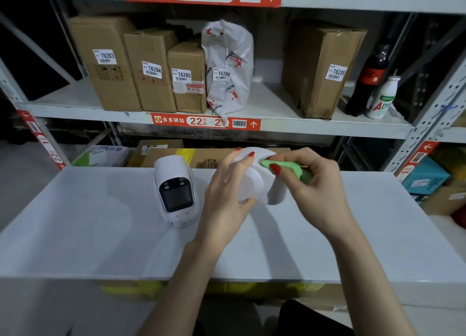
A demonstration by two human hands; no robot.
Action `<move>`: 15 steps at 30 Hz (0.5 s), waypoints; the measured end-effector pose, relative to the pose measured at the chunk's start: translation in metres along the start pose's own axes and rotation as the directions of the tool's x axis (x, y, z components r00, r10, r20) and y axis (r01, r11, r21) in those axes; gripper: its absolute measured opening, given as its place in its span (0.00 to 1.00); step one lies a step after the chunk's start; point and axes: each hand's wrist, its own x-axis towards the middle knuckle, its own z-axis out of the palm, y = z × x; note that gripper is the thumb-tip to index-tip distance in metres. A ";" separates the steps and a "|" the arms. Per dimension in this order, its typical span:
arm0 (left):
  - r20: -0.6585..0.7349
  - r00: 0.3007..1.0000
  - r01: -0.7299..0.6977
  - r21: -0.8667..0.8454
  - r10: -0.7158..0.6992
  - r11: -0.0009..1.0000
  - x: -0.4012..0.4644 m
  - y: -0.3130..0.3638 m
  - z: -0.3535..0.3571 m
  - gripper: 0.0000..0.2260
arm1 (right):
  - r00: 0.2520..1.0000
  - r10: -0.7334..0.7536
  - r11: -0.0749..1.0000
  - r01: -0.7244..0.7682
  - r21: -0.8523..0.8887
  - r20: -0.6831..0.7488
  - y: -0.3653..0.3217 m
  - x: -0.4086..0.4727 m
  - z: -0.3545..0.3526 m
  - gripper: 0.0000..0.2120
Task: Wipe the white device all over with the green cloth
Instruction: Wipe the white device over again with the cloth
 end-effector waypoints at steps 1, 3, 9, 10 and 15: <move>-0.005 1.000 0.003 0.001 -0.003 1.000 0.000 0.000 0.000 0.41 | 1.000 -0.007 1.000 0.006 0.008 0.017 0.000 0.000 -0.001 0.10; -0.011 1.000 0.015 0.005 -0.014 1.000 0.000 0.000 0.000 0.41 | 1.000 -0.005 1.000 0.005 0.015 -0.004 0.001 0.001 0.000 0.11; -0.024 0.999 0.029 -0.023 -0.030 0.999 0.000 0.005 0.001 0.40 | 0.956 0.089 0.991 -0.114 -0.074 -0.280 0.015 0.002 0.000 0.16; -0.027 0.999 0.036 -0.031 -0.036 0.999 0.000 0.005 0.001 0.40 | 0.953 0.107 0.990 -0.127 -0.055 -0.285 0.016 0.003 0.000 0.16; -0.054 0.991 0.119 -0.114 -0.126 0.986 0.002 0.001 0.005 0.39 | 0.958 0.104 0.988 -0.070 0.137 -0.266 0.006 0.002 0.002 0.06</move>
